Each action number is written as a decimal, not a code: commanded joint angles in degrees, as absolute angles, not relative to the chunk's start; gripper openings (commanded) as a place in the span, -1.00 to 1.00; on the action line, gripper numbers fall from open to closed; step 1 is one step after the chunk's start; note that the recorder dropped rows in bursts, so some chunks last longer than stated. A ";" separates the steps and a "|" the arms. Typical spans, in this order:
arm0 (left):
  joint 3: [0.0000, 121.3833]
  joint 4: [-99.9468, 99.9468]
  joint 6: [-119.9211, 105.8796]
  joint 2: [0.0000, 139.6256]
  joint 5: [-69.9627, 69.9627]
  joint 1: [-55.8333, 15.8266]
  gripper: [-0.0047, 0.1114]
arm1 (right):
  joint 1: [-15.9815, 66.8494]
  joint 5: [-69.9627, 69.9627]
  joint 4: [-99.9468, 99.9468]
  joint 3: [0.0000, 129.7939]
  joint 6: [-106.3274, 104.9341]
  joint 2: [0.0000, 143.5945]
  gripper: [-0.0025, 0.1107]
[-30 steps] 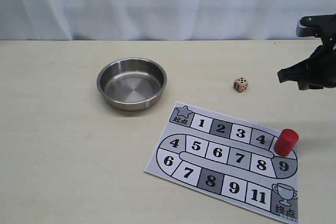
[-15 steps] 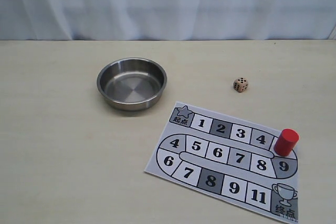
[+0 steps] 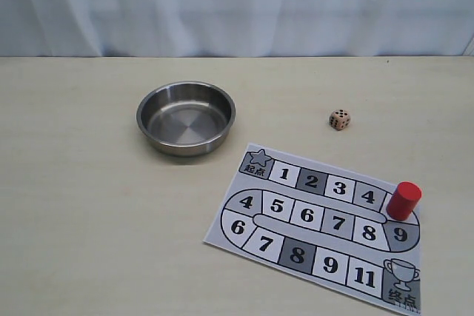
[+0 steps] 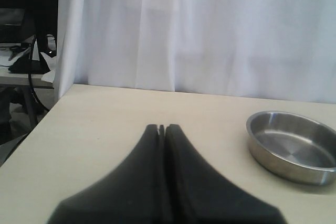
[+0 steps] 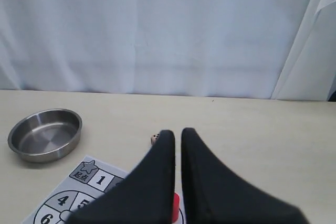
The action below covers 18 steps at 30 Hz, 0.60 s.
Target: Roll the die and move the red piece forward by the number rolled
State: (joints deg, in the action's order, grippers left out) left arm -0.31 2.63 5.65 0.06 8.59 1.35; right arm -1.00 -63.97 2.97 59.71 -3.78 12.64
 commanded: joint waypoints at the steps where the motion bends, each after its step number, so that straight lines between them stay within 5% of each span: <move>1: 0.00 2.54 5.76 0.00 8.20 1.36 -0.92 | -1.22 -62.64 3.65 56.44 -3.84 6.84 -0.88; 18: 0.00 2.54 5.76 0.00 8.20 1.36 -0.92 | -1.22 -43.02 4.30 34.26 -5.33 0.00 -0.88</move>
State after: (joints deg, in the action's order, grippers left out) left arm -0.31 2.63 5.65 0.06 8.59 1.35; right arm -1.00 -46.63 4.21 37.16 -5.00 0.22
